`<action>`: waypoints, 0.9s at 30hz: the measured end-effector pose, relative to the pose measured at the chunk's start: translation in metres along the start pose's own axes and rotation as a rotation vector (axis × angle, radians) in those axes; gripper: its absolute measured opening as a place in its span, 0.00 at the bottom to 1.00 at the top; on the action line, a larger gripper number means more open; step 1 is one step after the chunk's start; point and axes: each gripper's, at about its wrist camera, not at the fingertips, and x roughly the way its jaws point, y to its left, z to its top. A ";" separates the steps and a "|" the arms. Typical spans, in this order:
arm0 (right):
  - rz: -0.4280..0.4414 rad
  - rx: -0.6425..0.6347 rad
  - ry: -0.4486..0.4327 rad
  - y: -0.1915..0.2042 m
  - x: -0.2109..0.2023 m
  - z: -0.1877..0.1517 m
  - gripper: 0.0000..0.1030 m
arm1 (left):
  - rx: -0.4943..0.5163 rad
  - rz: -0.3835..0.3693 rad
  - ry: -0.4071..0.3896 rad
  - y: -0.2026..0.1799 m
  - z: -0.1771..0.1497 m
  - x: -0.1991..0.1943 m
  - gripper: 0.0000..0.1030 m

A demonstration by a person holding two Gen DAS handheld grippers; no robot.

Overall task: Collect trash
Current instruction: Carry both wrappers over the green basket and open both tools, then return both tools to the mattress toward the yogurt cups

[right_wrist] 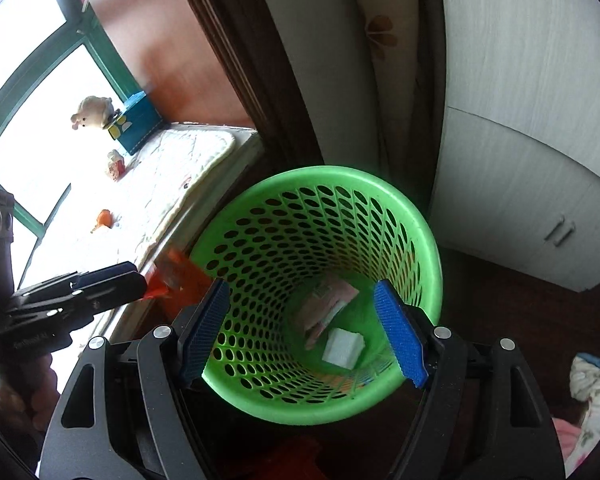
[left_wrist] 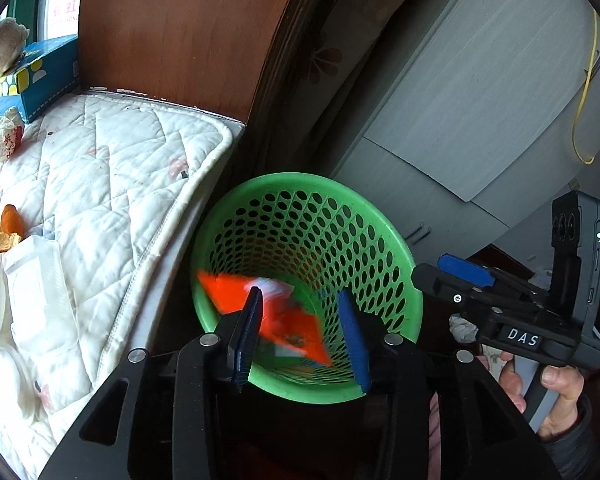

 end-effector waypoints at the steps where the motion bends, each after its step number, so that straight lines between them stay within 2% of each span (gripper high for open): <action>1: 0.004 0.005 0.000 0.000 0.000 0.000 0.73 | 0.001 -0.006 0.002 -0.001 -0.001 0.002 0.38; 3: 0.015 0.017 0.000 -0.001 -0.002 0.000 0.73 | -0.004 -0.006 0.006 -0.001 -0.003 0.004 0.43; 10: 0.031 0.004 -0.003 0.004 -0.006 -0.003 0.73 | -0.018 0.022 -0.010 0.006 -0.011 -0.009 0.43; 20: 0.070 -0.068 0.000 0.044 -0.006 -0.004 0.73 | -0.078 0.166 -0.105 0.048 -0.029 -0.070 0.47; 27: 0.110 -0.132 0.020 0.086 0.003 -0.007 0.73 | -0.151 0.281 -0.172 0.096 -0.048 -0.120 0.49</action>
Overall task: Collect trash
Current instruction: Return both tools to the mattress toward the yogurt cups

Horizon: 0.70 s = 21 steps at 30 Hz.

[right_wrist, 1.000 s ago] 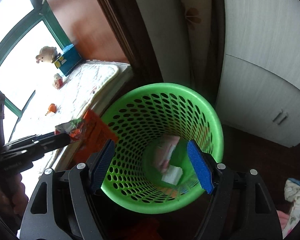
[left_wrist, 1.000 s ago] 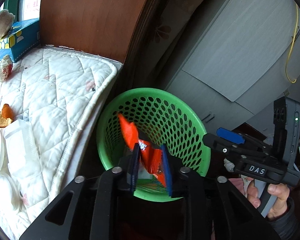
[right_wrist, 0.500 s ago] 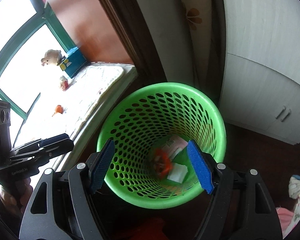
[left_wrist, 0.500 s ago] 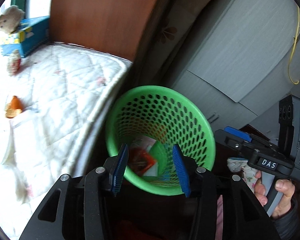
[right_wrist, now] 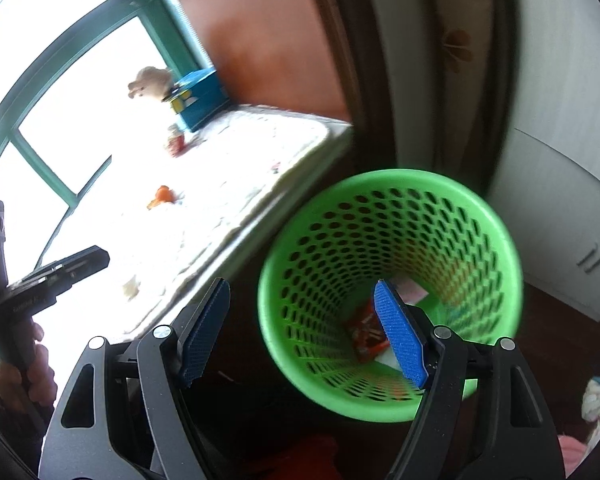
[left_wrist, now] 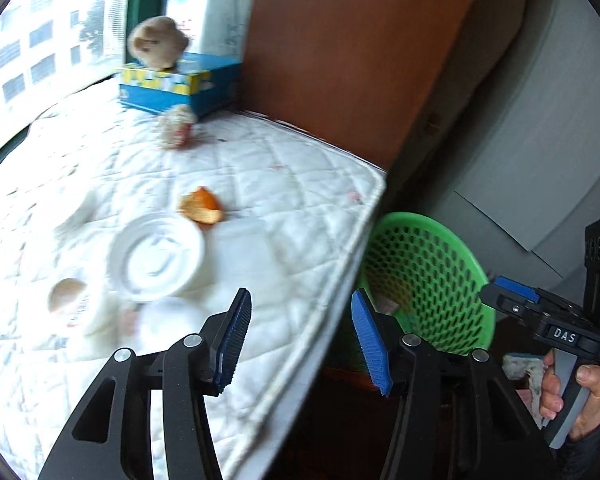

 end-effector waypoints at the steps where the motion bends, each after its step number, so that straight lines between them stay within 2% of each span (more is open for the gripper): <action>1: 0.006 -0.010 0.004 0.006 0.002 0.000 0.73 | -0.014 0.016 -0.006 0.009 -0.001 -0.004 0.49; 3: 0.020 -0.030 0.009 0.019 0.007 0.000 0.73 | -0.043 0.050 -0.022 0.029 -0.004 -0.013 0.59; 6: 0.045 -0.056 0.019 0.039 0.014 0.001 0.73 | -0.072 0.102 -0.037 0.058 -0.009 -0.022 0.59; 8: 0.060 -0.078 0.025 0.053 0.018 0.001 0.73 | -0.098 0.140 -0.037 0.079 -0.012 -0.025 0.65; 10: 0.074 -0.102 0.032 0.068 0.024 0.001 0.73 | -0.122 0.166 -0.036 0.098 -0.016 -0.029 0.66; 12: 0.091 -0.125 0.042 0.083 0.029 0.001 0.73 | -0.139 0.186 -0.027 0.114 -0.019 -0.030 0.76; 13: 0.098 -0.135 0.046 0.090 0.032 0.001 0.73 | -0.146 0.198 -0.024 0.121 -0.020 -0.029 0.77; 18: 0.120 -0.205 0.057 0.126 0.042 -0.002 0.73 | -0.155 0.224 0.006 0.142 -0.023 -0.018 0.81; 21: 0.130 -0.239 0.065 0.142 0.047 -0.003 0.73 | -0.162 0.204 0.028 0.152 -0.024 -0.009 0.85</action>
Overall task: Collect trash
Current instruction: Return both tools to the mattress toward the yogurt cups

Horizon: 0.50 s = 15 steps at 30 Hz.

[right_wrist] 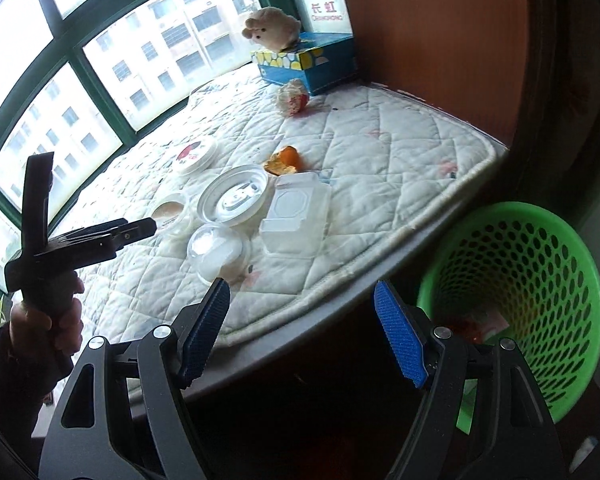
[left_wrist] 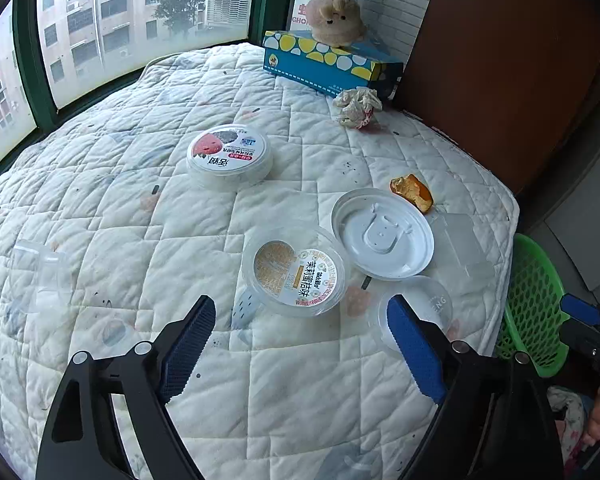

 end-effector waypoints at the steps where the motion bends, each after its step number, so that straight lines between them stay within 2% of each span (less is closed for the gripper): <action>1: 0.004 -0.008 0.004 0.004 0.002 0.001 0.73 | 0.001 0.001 0.006 0.001 0.001 0.004 0.85; 6: 0.019 -0.028 0.027 0.017 0.011 0.001 0.73 | -0.001 -0.018 0.030 0.005 0.005 0.019 0.85; 10: 0.028 -0.040 0.047 0.026 0.021 0.001 0.73 | 0.043 -0.012 0.037 -0.001 0.007 0.027 0.85; 15: 0.038 -0.048 0.065 0.033 0.031 0.002 0.73 | 0.052 -0.013 0.041 -0.001 0.014 0.038 0.85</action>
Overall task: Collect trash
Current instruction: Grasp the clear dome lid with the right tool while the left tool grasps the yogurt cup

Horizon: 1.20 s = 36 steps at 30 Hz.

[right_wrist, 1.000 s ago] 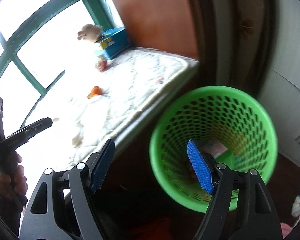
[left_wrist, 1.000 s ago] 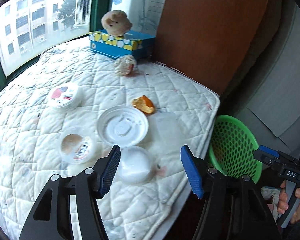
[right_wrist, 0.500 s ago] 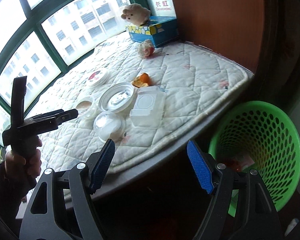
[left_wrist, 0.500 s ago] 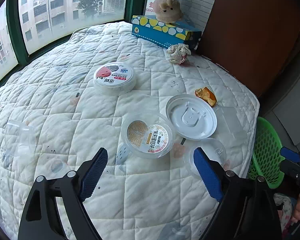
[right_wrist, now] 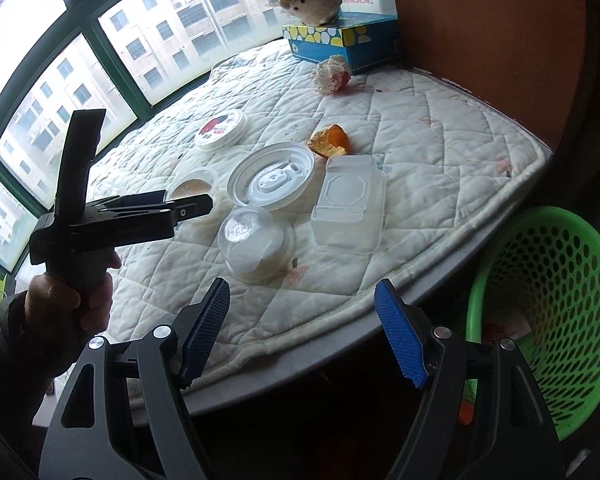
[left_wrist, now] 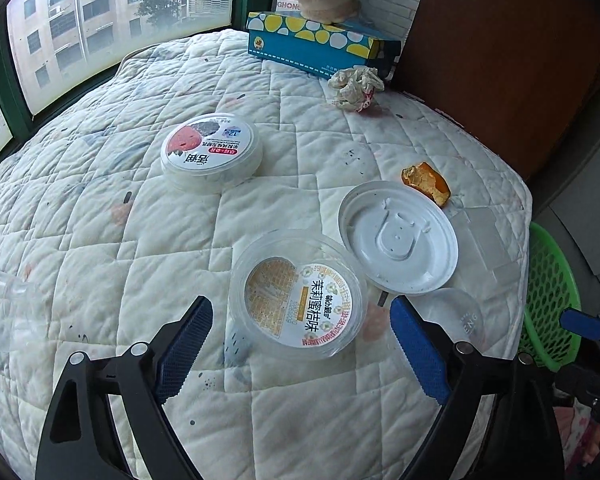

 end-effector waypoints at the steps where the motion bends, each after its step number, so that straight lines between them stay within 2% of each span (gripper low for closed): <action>1: 0.003 -0.002 0.002 0.001 0.001 0.000 0.73 | 0.001 -0.003 0.001 0.000 0.000 0.002 0.85; 4: 0.003 -0.014 0.006 0.006 0.005 0.001 0.73 | 0.019 0.007 0.001 -0.002 0.001 0.006 0.80; 6: 0.004 -0.021 0.008 0.010 0.007 0.002 0.73 | 0.021 -0.007 0.002 -0.002 0.001 0.007 0.67; 8: 0.005 -0.030 0.008 0.013 0.010 0.003 0.73 | 0.018 -0.026 0.002 -0.001 -0.001 0.006 0.61; 16: 0.024 -0.067 0.023 0.032 0.030 0.011 0.73 | -0.016 -0.041 -0.053 0.013 -0.006 -0.019 0.61; 26: 0.015 -0.113 0.051 0.056 0.068 0.022 0.71 | -0.063 -0.021 -0.088 0.038 -0.010 -0.046 0.61; 36: -0.090 -0.146 0.062 0.061 0.093 0.027 0.66 | -0.082 -0.024 -0.091 0.048 -0.015 -0.052 0.61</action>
